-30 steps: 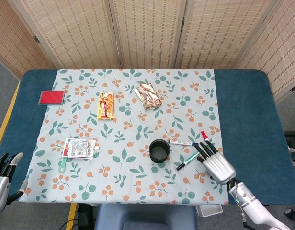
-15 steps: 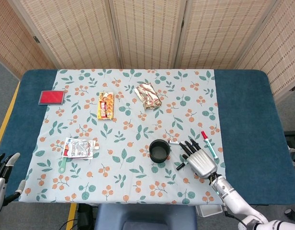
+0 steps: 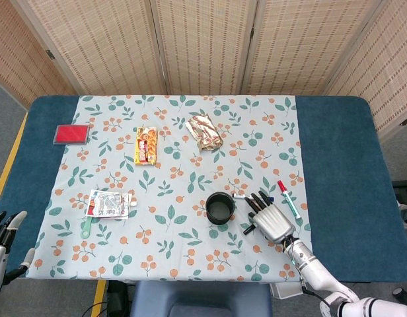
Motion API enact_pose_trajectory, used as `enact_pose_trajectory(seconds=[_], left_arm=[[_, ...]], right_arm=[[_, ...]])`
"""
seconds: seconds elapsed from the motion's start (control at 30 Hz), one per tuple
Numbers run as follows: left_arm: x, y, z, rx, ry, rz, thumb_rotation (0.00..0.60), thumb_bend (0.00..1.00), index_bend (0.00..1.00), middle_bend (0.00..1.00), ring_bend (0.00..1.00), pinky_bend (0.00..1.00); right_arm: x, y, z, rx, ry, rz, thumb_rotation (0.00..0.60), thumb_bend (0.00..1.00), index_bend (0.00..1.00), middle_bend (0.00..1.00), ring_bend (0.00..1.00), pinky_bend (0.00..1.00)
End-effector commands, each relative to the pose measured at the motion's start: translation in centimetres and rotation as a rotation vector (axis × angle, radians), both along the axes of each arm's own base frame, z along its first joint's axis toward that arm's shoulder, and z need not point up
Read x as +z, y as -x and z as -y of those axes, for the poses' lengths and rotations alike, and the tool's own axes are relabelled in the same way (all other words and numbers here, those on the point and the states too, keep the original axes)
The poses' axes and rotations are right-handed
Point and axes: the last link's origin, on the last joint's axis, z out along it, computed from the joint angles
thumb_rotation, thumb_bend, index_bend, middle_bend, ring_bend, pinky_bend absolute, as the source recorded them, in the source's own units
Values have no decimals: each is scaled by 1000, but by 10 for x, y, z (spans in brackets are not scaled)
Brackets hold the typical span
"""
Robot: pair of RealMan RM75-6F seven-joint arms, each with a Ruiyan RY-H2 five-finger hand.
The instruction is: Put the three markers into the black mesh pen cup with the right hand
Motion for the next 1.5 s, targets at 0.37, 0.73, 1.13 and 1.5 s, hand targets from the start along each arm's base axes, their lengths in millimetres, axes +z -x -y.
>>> enact_pose_trajectory(seconds=[0.37, 0.73, 1.13, 1.5], left_arm=[[1, 0, 1, -13, -5, 2, 600, 402, 44, 164, 54, 264], [4, 0, 1, -41, -23, 5, 600, 402, 1, 163, 54, 264], [1, 1, -1, -26, -27, -9, 600, 402, 0, 164, 54, 264], [0, 1, -2, -18, -19, -8, 600, 402, 0, 163, 54, 264]], right_arm=[[-12, 0, 10, -16, 0, -2, 600, 294, 458, 68, 0, 0], [-6, -4, 12, 8, 54, 21, 600, 294, 696, 177, 0, 0], [76, -25, -5, -75, 73, 402, 600, 290, 710, 189, 0, 0], [66, -76, 8, -235, -98, 988, 600, 284, 710, 183, 0, 0]])
